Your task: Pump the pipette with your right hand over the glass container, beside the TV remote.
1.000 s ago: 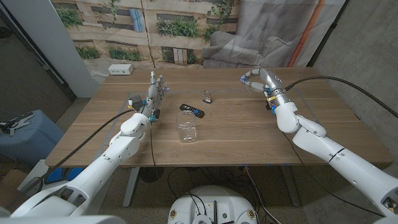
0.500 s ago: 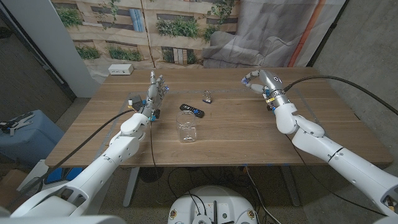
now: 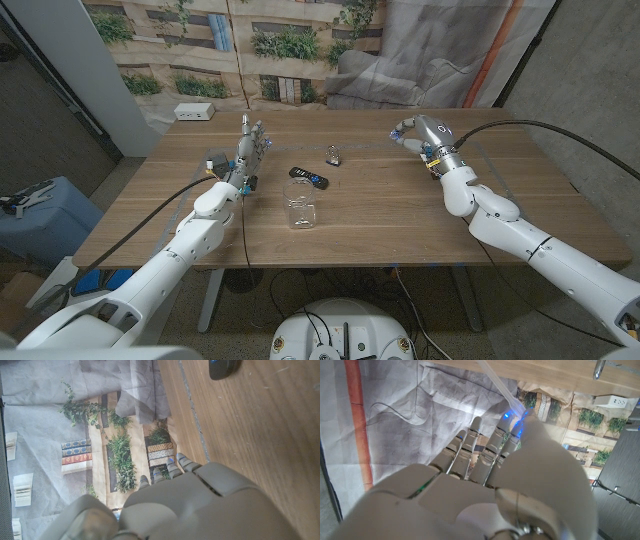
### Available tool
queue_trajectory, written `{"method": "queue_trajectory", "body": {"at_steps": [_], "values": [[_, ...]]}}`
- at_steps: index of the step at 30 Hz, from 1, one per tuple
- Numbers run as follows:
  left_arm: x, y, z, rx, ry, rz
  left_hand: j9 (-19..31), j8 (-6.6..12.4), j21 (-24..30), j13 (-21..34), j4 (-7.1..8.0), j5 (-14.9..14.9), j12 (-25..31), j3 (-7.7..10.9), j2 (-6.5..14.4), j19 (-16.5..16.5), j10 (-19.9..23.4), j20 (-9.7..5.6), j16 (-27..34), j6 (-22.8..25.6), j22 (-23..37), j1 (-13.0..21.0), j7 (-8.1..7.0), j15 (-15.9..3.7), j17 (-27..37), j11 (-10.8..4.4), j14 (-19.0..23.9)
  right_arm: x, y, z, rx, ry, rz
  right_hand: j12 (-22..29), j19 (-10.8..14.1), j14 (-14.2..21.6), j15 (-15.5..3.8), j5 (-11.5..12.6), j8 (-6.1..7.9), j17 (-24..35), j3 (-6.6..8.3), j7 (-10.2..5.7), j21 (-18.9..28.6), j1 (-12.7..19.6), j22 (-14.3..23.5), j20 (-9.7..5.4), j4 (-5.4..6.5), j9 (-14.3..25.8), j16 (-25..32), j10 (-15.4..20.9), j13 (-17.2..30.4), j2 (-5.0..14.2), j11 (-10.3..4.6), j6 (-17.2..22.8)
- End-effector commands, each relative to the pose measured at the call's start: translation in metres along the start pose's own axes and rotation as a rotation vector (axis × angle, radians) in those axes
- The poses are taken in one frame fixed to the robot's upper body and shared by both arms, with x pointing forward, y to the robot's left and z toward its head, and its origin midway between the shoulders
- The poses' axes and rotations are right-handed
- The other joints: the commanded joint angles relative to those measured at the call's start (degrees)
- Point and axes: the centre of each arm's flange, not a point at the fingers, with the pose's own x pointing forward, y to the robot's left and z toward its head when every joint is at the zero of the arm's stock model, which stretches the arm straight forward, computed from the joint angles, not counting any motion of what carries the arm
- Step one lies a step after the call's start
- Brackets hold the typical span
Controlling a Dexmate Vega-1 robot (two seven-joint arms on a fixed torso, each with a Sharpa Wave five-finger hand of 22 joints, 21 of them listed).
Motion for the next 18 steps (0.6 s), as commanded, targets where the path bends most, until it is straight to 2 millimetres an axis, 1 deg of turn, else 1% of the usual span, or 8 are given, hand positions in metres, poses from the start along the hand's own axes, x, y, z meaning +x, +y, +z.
{"method": "queue_trajectory", "body": {"at_steps": [1, 7, 18], "values": [[0.000, 0.000, 0.000, 0.000, 0.000, 0.000, 0.1, 0.34, 0.3, 0.3, -0.03, 0.4, 0.3, -0.32, 2.4, -0.3, 0.0, -5.03, 0.3, -0.1, 0.1, 0.2, -0.33, -6.58, 0.2, -0.07, -0.5, 0.002, 0.011, 0.000, -0.072, 0.025, 0.053, 0.1, 0.6, 0.7, -8.45, 0.3, 0.28, 0.1, 0.20, -0.15, 0.1, 0.3, 0.1, -0.04, -0.19, 0.1, -0.1, 0.7, 0.1, 0.53, -0.01, 0.5], [0.000, 0.000, 0.000, 0.000, 0.000, 0.000, 0.1, 0.33, 0.3, 0.3, -0.03, 0.4, 0.3, -0.32, 2.4, -0.4, 0.0, -5.06, 0.3, -0.1, 0.1, 0.2, -0.33, -6.60, 0.2, -0.25, -0.5, 0.006, 0.019, 0.004, -0.120, 0.036, 0.083, 0.0, 0.5, 0.7, -8.46, 0.3, 0.26, 0.1, 0.23, -0.10, 0.1, 0.3, 0.1, -0.08, -0.20, 0.1, -0.1, 0.7, 0.1, 0.56, 0.00, 0.5], [0.000, 0.000, 0.000, 0.000, 0.000, 0.000, 0.1, 0.32, 0.3, 0.3, -0.03, 0.4, 0.3, -0.32, 2.4, -0.3, 0.0, -5.08, 0.3, -0.1, 0.1, 0.2, -0.33, -6.60, 0.2, -0.20, -0.5, 0.009, 0.031, 0.007, -0.142, 0.049, 0.124, 0.1, 0.6, 0.8, -8.44, 0.3, 0.25, 0.0, 0.36, -0.07, 0.1, 0.4, 0.1, -0.11, -0.20, 0.1, -0.1, 0.8, 0.1, 0.71, -0.01, 0.6]]}}
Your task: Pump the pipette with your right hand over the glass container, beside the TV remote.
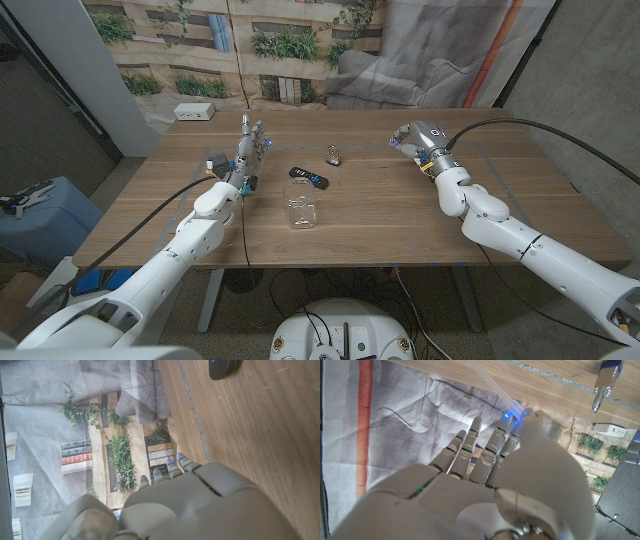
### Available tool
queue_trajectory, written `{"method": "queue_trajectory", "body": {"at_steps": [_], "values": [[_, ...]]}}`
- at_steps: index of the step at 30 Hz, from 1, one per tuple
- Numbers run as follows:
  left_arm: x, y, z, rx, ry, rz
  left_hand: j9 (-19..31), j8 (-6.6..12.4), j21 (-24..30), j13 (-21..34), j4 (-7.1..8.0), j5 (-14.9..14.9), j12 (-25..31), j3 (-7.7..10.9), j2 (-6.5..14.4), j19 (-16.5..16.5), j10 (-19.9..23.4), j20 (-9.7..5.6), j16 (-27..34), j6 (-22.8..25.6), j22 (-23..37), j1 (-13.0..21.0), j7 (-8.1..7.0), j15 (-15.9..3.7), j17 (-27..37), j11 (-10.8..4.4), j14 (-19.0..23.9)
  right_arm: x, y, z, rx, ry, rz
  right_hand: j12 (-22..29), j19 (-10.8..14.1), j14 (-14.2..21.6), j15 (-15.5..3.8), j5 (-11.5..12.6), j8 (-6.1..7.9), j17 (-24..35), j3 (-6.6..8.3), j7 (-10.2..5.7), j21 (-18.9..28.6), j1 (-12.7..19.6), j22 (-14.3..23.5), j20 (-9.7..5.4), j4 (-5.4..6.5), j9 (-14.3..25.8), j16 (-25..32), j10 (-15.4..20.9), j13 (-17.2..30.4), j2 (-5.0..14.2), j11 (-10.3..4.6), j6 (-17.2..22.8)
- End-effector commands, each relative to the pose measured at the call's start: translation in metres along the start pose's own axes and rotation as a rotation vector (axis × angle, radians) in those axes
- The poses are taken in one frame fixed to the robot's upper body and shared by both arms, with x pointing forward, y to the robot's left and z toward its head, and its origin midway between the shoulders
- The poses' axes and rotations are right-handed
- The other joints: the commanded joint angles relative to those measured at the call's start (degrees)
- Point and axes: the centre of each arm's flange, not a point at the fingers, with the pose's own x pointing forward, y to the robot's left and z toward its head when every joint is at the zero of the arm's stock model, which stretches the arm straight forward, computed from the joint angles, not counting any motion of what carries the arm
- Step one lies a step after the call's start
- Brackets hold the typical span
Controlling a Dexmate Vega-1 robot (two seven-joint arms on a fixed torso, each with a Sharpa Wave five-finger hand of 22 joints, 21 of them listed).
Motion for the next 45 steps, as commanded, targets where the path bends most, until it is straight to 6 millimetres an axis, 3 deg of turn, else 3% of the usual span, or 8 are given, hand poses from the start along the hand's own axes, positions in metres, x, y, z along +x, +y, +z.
{"method": "queue_trajectory", "body": {"at_steps": [1, 45], "values": [[0.000, 0.000, 0.000, 0.000, 0.000, 0.000, 0.1, 0.32, 0.3, 0.3, -0.04, 0.4, 0.2, -0.31, 2.4, -0.3, 0.0, -5.08, 0.3, -0.1, 0.1, 0.2, -0.33, -6.64, 0.2, -0.17, -0.5, 0.005, 0.015, 0.006, -0.039, 0.008, 0.057, 0.1, 0.5, 0.8, -8.44, 0.3, 0.31, 0.0, 0.23, -0.07, 0.0, -0.1, 0.1, -0.15, -0.04, 0.1, -0.2, 0.8, 0.1, 0.27, -0.01, 0.6], [0.000, 0.000, 0.000, 0.000, 0.000, 0.000, 0.1, 0.33, 0.3, 0.3, -0.03, 0.4, 0.3, -0.34, 2.4, -0.4, 0.1, -5.04, 0.3, -0.1, 0.1, 0.2, -0.33, -6.62, 0.2, 0.12, -0.5, 0.028, 0.054, 0.006, -0.081, 0.009, 0.214, -0.6, 0.0, 0.3, -8.10, 0.2, -0.71, -0.2, 0.09, -0.46, -0.1, -1.0, 0.1, -0.13, 0.08, 0.0, -0.7, -1.1, 0.2, -0.15, 0.10, -1.3]]}}
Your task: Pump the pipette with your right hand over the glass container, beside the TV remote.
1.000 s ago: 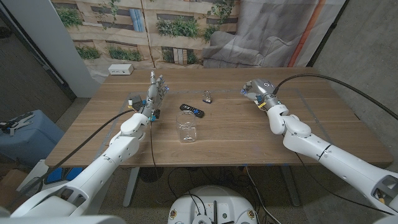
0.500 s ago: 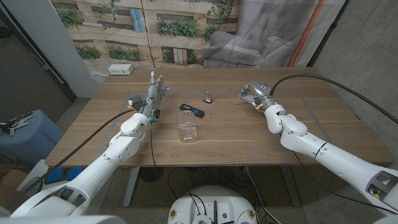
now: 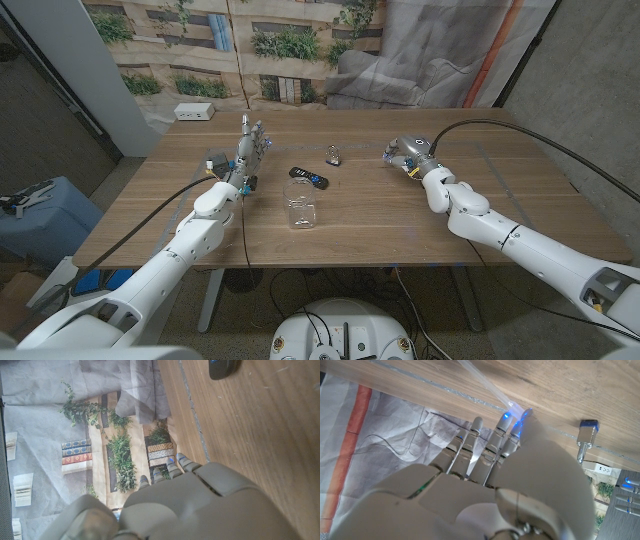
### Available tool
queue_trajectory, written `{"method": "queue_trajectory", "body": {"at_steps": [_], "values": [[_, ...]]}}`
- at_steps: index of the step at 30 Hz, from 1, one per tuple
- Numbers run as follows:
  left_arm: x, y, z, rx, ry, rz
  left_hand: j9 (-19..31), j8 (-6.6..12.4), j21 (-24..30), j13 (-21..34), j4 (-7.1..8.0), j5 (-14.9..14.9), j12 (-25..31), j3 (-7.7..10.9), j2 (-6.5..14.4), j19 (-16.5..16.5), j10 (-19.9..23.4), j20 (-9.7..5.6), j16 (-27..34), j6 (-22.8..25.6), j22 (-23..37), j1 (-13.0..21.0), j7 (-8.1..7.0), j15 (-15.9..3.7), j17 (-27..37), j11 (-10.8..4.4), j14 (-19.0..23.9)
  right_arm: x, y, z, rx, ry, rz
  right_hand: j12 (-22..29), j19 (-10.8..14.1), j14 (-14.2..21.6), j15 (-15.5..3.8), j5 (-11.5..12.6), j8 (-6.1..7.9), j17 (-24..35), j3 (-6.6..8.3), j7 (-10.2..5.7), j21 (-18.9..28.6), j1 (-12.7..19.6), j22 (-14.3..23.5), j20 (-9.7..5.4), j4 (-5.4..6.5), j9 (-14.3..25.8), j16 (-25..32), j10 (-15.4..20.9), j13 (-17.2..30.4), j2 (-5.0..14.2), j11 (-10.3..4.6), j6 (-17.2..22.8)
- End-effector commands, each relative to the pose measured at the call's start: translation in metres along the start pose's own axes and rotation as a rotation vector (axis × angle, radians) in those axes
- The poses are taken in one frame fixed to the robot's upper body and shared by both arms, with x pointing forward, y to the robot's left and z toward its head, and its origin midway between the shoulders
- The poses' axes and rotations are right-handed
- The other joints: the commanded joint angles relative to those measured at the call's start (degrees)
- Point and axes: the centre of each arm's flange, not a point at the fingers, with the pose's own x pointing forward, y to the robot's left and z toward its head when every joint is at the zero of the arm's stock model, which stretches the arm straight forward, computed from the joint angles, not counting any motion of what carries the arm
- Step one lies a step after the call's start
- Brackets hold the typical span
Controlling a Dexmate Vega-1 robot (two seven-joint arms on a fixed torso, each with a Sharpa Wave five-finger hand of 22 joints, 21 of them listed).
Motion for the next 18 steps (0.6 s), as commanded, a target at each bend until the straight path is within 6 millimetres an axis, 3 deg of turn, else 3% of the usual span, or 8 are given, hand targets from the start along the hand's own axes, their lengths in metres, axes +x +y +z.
{"method": "queue_trajectory", "body": {"at_steps": [1, 18], "values": [[0.0000, 0.0000, 0.0000, 0.000, 0.000, 0.000, 0.1, 0.33, 0.3, 0.3, -0.03, 0.4, 0.3, -0.34, 2.4, -0.4, 0.1, -5.04, 0.3, -0.1, 0.1, 0.2, -0.33, -6.64, 0.2, 0.07, -0.5, 0.0087, 0.0085, 0.0006, -0.021, 0.001, 0.027, -0.4, 0.0, 0.0, -7.80, 0.2, -0.37, 0.1, 0.10, -0.14, -0.1, 0.0, 0.1, -0.14, 0.09, 0.3, -0.1, -0.7, 0.2, -0.20, -0.10, -0.8], [0.0000, 0.0000, 0.0000, 0.000, 0.000, 0.000, 0.1, 0.33, 0.3, 0.3, -0.03, 0.4, 0.3, -0.34, 2.4, -0.4, 0.0, -5.06, 0.3, -0.1, 0.1, 0.2, -0.33, -6.60, 0.2, -0.07, -0.4, 0.0173, 0.0134, 0.0013, -0.031, -0.004, 0.056, -0.4, -0.9, -1.2, -7.65, 0.1, -0.73, 0.2, -0.04, -0.84, -0.3, -0.2, 0.1, 0.94, 0.01, 0.3, -0.4, -1.6, 0.5, -0.52, -0.18, -1.3]]}}
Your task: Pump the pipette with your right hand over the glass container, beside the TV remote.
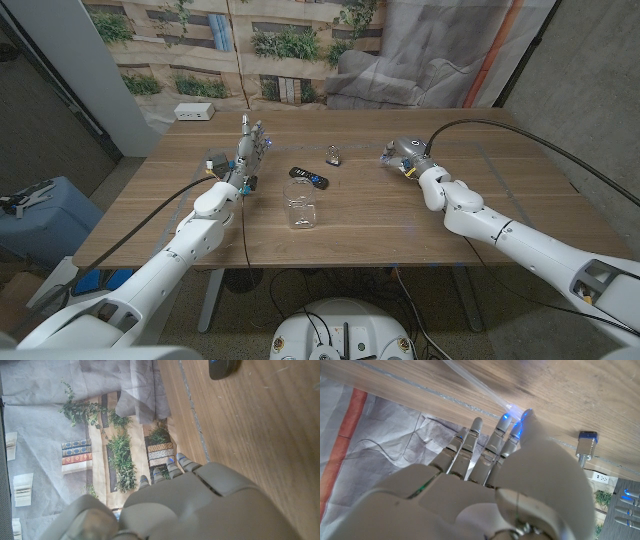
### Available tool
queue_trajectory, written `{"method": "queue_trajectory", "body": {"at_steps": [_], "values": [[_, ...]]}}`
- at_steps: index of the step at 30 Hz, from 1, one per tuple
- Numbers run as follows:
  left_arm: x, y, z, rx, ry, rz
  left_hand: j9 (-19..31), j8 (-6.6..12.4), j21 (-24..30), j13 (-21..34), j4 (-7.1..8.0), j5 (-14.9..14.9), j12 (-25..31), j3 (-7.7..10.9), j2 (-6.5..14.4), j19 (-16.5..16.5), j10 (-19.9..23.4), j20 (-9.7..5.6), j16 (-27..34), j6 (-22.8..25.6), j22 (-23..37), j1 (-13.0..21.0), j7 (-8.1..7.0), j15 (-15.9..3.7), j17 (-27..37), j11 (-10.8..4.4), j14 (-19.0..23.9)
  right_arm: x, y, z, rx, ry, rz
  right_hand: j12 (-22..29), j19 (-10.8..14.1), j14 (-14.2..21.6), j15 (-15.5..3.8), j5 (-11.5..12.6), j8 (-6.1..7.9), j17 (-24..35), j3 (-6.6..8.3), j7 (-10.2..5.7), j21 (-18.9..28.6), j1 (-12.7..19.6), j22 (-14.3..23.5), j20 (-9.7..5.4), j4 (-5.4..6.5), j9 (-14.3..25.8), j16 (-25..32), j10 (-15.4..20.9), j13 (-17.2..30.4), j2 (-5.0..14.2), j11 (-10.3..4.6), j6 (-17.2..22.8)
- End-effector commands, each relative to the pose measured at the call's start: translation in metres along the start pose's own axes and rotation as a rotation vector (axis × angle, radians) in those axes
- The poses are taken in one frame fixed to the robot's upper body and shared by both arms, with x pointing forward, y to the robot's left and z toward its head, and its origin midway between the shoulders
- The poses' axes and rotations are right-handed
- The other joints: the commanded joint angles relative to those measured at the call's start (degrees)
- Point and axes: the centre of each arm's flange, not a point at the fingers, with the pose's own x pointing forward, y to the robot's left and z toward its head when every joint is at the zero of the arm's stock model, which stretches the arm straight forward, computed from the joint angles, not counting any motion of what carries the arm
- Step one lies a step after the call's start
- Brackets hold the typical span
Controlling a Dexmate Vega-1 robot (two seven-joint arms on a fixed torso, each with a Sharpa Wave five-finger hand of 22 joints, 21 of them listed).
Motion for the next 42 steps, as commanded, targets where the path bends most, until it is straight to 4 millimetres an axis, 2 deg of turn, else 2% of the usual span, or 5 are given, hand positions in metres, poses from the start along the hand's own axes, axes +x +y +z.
{"method": "queue_trajectory", "body": {"at_steps": [1, 10, 22, 31, 42], "values": [[0.0000, 0.0000, 0.0000, 0.000, 0.000, 0.000, 0.1, 0.33, 0.3, 0.3, -0.03, 0.4, 0.3, -0.34, 2.4, -0.3, 0.0, -5.07, 0.3, -0.1, 0.1, 0.2, -0.33, -6.57, 0.2, -0.10, -0.5, 0.0049, 0.0032, 0.0003, -0.013, -0.004, 0.023, -0.1, -0.4, -0.6, -7.97, 0.1, -0.40, 0.1, -0.06, -0.33, -0.3, -0.2, 0.1, 0.50, 0.00, 0.2, -0.2, -0.7, 0.3, -0.56, -0.05, -0.4], [0.0000, 0.0000, 0.0000, 0.000, 0.000, 0.000, 0.1, 0.33, 0.3, 0.3, -0.03, 0.4, 0.3, -0.35, 2.4, -0.4, 0.0, -5.08, 0.3, -0.1, 0.1, 0.2, -0.33, -6.62, 0.2, -0.13, -0.5, 0.0013, 0.0018, -0.0015, -0.010, -0.007, 0.030, -0.5, -0.7, -2.1, -7.88, 0.2, -1.71, -0.8, -0.25, -0.62, -0.1, -1.1, 0.1, 0.77, -0.07, 0.0, -1.9, -2.9, 0.5, -2.27, -0.04, -2.7], [0.0001, 0.0000, 0.0000, 0.000, 0.000, 0.000, 0.1, 0.34, 0.3, 0.3, -0.03, 0.4, 0.3, -0.35, 2.4, -0.4, 0.0, -5.08, 0.3, -0.1, 0.1, 0.2, -0.33, -6.60, 0.2, -0.12, -0.5, -0.0015, 0.0000, -0.0014, -0.008, -0.017, 0.063, -1.7, -2.4, -6.5, -6.48, 1.0, -4.86, -1.0, -0.69, -0.46, -0.2, -3.5, 0.2, 2.12, 0.41, 0.5, -4.4, -10.4, -0.5, -4.81, 0.03, -9.2], [0.0001, 0.0000, 0.0000, 0.000, 0.000, 0.000, 0.1, 0.34, 0.3, 0.3, -0.03, 0.4, 0.3, -0.36, 2.4, -0.4, 0.0, -5.08, 0.3, -0.1, 0.1, 0.2, -0.32, -6.60, 0.2, -0.09, -0.5, -0.0020, -0.0041, -0.0039, -0.004, -0.019, 0.112, -2.1, -4.6, -10.4, -4.21, 1.7, -8.03, -1.1, -1.22, 0.68, -0.3, -6.3, 0.2, 3.34, 0.92, 0.0, -6.3, -16.8, -1.6, -6.36, 0.97, -15.2], [0.0001, 0.0000, 0.0001, 0.000, 0.000, 0.000, 0.1, 0.35, 0.3, 0.3, -0.03, 0.4, 0.2, -0.36, 2.4, -0.4, 0.0, -5.06, 0.3, -0.1, 0.1, 0.2, -0.33, -6.58, 0.2, -0.16, -0.5, -0.0021, -0.0053, -0.0080, -0.075, -0.019, 0.173, -2.4, -6.2, -11.6, -3.49, 2.8, -11.63, -1.3, -0.98, 1.76, -0.3, -7.5, 0.2, 3.30, 0.80, -0.2, -7.5, -23.7, -3.1, -7.27, 1.46, -23.0]]}}
